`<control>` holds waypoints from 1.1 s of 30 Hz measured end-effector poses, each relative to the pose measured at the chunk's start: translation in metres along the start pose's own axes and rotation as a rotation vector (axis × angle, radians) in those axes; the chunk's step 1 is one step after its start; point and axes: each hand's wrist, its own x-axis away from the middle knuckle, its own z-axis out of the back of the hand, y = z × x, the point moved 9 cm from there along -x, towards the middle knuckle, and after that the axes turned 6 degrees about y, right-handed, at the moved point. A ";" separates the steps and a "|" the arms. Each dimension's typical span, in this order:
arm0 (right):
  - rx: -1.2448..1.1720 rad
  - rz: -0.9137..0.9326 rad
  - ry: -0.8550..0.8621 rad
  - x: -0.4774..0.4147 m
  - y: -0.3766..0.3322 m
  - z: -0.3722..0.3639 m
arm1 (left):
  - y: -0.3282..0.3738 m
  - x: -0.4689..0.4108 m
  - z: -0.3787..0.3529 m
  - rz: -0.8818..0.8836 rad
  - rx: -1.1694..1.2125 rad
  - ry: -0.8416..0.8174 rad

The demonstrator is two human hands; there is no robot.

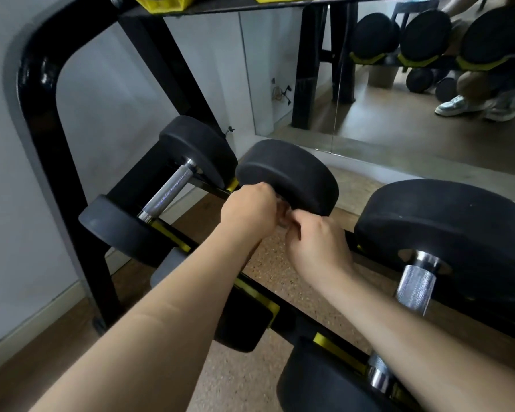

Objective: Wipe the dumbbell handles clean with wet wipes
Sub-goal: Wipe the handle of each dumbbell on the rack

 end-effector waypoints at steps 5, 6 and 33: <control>-0.164 0.024 0.045 0.002 -0.005 0.006 | 0.014 0.016 0.005 -0.170 -0.262 -0.136; -0.211 0.020 0.044 0.002 -0.006 0.006 | 0.010 0.024 0.006 -0.181 -0.315 -0.160; -0.122 0.739 -0.335 0.039 -0.086 -0.042 | -0.096 0.114 0.049 0.170 0.276 0.079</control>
